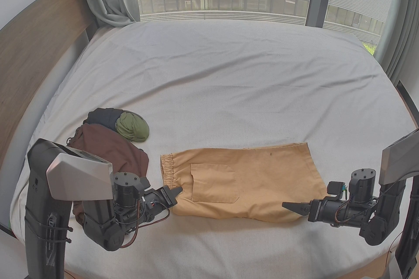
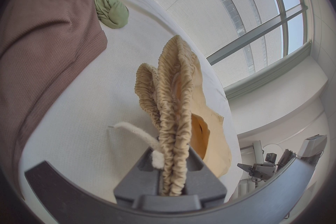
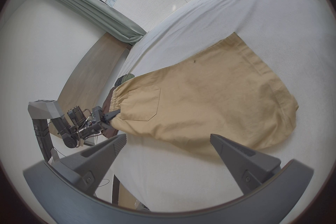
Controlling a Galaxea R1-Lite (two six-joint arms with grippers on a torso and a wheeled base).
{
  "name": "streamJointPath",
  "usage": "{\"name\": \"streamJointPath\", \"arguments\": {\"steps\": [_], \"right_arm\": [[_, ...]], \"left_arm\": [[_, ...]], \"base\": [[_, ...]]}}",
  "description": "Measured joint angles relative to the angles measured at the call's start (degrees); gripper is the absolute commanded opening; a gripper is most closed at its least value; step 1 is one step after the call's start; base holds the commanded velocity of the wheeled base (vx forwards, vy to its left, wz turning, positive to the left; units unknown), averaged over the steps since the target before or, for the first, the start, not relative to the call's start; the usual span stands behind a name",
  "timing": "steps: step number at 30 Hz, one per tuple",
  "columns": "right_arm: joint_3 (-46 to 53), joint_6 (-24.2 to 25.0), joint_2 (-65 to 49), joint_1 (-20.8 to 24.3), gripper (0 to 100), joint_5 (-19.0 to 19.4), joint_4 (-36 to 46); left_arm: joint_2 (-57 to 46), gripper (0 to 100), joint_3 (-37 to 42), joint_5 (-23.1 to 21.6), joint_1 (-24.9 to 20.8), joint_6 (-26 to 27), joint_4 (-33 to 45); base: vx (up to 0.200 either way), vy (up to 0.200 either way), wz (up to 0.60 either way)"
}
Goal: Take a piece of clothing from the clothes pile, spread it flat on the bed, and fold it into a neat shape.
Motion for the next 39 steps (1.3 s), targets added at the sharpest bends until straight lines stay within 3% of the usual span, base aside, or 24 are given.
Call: {"name": "streamJointPath", "arguments": {"steps": [17,39], "right_arm": [[-0.41,0.05,0.90,-0.17,100,0.00,0.00],[-0.50,0.00,1.60,0.24,100,-0.09,0.00]], "left_arm": [[-5.25,0,7.57,-3.78,5.71,5.61,0.11],[-10.28,0,13.23,-4.21,13.13,13.49,0.13]], "base": [[0.000,0.000,0.00],[0.000,0.000,0.00]]}}
